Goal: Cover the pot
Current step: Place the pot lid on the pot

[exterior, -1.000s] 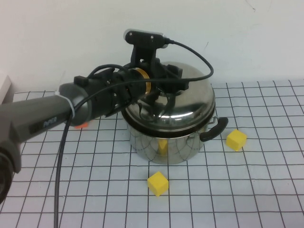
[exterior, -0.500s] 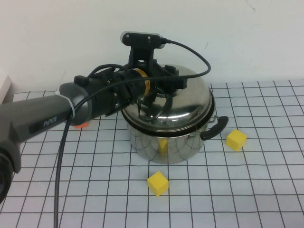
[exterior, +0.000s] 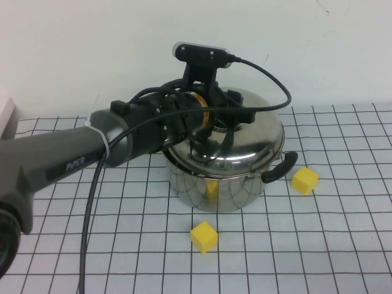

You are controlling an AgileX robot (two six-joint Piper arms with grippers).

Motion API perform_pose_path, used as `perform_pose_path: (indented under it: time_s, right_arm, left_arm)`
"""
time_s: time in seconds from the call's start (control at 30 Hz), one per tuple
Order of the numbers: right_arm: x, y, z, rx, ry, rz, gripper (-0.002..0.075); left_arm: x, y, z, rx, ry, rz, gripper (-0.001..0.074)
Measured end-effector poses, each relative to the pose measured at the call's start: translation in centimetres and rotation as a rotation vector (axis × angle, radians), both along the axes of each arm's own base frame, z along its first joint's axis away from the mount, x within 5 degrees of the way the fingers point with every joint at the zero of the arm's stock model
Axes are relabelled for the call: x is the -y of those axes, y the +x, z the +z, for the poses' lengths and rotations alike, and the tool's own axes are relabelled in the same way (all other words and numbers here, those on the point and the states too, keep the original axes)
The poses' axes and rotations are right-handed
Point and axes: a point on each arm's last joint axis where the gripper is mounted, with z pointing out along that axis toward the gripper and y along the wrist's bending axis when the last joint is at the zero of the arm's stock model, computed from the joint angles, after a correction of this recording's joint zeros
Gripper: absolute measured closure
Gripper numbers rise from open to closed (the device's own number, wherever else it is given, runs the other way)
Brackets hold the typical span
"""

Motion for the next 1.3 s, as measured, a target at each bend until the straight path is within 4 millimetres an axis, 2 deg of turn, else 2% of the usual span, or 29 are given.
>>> perform_pose_path:
  time_s: [0.63,0.87,1.3]
  right_arm:
    - [0.0,0.0,0.0,0.0,0.002,-0.001,0.0717]
    - [0.0,0.0,0.0,0.0,0.002,-0.001,0.0717]
    - [0.0,0.0,0.0,0.0,0.004,-0.001,0.0717]
  left_arm:
    - [-0.1,0.0,0.0,-0.02,-0.007,0.026,0.0411]
    - [-1.3,0.7,-0.1,-0.05,-0.054,0.081,0.0411]
    - [-1.4,0.8,-0.1,-0.042,-0.036,0.081,0.0411]
